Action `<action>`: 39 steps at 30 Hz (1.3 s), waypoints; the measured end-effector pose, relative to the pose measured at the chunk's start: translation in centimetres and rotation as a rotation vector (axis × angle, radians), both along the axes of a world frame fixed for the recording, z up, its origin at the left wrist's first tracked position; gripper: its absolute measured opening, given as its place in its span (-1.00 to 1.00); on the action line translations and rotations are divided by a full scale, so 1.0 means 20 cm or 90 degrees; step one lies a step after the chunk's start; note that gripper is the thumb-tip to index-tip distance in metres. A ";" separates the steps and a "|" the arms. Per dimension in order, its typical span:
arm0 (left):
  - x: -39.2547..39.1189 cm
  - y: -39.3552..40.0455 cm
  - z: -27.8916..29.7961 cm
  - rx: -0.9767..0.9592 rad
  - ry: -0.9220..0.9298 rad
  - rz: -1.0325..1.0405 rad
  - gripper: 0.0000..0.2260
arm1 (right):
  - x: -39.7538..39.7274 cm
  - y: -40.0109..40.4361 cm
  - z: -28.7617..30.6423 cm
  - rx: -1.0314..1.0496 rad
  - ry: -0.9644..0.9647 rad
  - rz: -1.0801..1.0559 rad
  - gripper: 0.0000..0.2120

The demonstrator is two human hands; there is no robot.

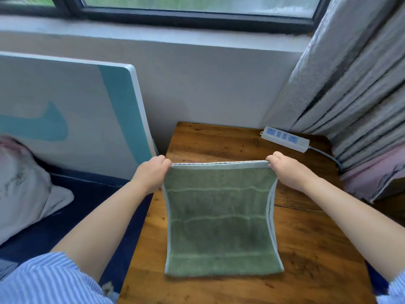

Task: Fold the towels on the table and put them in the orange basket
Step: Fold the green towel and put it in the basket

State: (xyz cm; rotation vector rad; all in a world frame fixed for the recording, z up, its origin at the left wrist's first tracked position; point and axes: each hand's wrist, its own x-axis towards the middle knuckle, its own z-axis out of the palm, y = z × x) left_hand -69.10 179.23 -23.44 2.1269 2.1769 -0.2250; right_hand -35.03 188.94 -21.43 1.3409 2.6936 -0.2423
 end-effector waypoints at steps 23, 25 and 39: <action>-0.01 0.18 0.48 0.233 -0.033 -0.003 -0.73 | 0.00 0.05 0.49 0.272 0.144 -0.184 -0.81; 0.01 0.24 0.50 0.234 -0.064 0.045 -0.74 | -0.02 0.10 0.50 0.255 0.161 -0.211 -0.80; 0.02 0.57 0.65 0.393 -0.173 0.225 -0.78 | -0.23 0.42 0.59 0.351 0.312 -0.284 -0.76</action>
